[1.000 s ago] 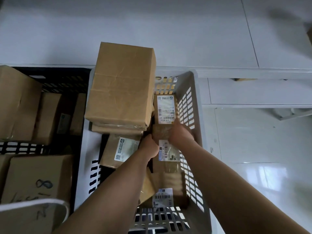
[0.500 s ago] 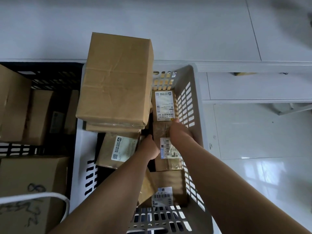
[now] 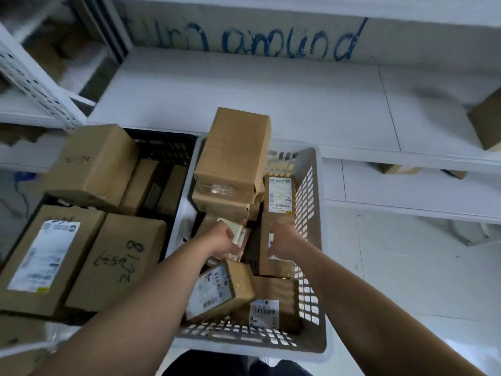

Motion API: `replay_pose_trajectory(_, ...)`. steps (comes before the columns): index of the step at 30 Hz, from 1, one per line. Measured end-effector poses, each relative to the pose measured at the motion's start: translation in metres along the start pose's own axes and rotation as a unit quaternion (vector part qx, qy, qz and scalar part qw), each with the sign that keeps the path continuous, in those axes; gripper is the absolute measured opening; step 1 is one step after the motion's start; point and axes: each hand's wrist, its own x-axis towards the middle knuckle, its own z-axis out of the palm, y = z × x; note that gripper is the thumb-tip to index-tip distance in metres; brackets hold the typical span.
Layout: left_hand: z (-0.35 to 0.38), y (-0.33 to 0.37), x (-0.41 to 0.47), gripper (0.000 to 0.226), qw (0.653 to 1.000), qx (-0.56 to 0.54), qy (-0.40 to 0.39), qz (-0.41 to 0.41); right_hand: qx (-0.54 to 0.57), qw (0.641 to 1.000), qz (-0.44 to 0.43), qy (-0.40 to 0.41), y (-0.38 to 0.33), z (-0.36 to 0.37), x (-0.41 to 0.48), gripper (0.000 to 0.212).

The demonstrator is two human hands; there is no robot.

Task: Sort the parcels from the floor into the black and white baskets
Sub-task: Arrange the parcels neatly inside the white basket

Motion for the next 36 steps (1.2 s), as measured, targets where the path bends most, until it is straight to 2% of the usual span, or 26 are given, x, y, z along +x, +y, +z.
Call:
replay_pose_trajectory(5, 0.003, -0.033, -0.033, 0.039, 0.999, 0.044, -0.015, 0.001, 0.006, 0.997, -0.010, -0.072, 0.001, 0.019, -0.021, 0.050)
replay_pose_trajectory(6, 0.007, -0.039, -0.036, 0.039, 0.999, 0.044, -0.022, 0.007, 0.014, 0.997, -0.019, -0.071, 0.002, 0.025, -0.025, 0.044)
replay_pose_trajectory(8, 0.015, -0.049, -0.040, 0.037, 0.997, 0.073, -0.018, 0.005, 0.029, 0.997, -0.026, -0.071, 0.007, 0.039, -0.033, 0.017)
replay_pose_trajectory(9, 0.019, -0.053, -0.042, 0.035, 0.995, 0.102, -0.011, -0.003, 0.038, 0.996, -0.021, -0.079, 0.009, 0.046, -0.035, 0.014)
replay_pose_trajectory(12, 0.028, -0.063, -0.041, 0.032, 0.991, 0.131, -0.006, -0.009, 0.103, 0.990, 0.023, -0.095, 0.010, 0.066, -0.040, 0.021)
replay_pose_trajectory(16, 0.030, -0.068, -0.041, 0.036, 0.993, 0.117, -0.025, 0.010, 0.175, 0.974, 0.068, -0.124, 0.010, 0.087, -0.037, 0.052)
replay_pose_trajectory(20, 0.027, -0.074, -0.038, 0.049, 0.995, 0.090, -0.032, 0.017, 0.241, 0.955, 0.075, -0.154, 0.007, 0.102, -0.035, 0.044)
replay_pose_trajectory(21, 0.025, -0.076, -0.037, 0.051, 0.995, 0.090, -0.036, 0.016, 0.256, 0.951, 0.078, -0.155, 0.008, 0.106, -0.034, 0.049)
replay_pose_trajectory(23, 0.022, -0.080, -0.034, 0.052, 0.995, 0.089, -0.050, 0.013, 0.282, 0.944, 0.087, -0.149, 0.007, 0.113, -0.031, 0.071)
replay_pose_trajectory(25, 0.019, -0.082, -0.033, 0.053, 0.994, 0.091, -0.059, 0.017, 0.302, 0.938, 0.105, -0.137, 0.008, 0.119, -0.026, 0.080)
replay_pose_trajectory(28, 0.014, -0.084, -0.033, 0.053, 0.994, 0.091, -0.059, 0.025, 0.272, 0.950, 0.104, -0.110, 0.003, 0.117, -0.027, 0.077)
replay_pose_trajectory(33, 0.001, -0.086, -0.037, 0.030, 0.994, 0.090, -0.054, 0.031, 0.141, 0.984, 0.095, -0.061, 0.000, 0.121, -0.016, 0.109)
replay_pose_trajectory(36, -0.006, -0.091, -0.039, 0.036, 0.997, 0.040, -0.060, 0.026, 0.081, 0.992, 0.096, -0.022, -0.017, 0.116, -0.037, 0.124)
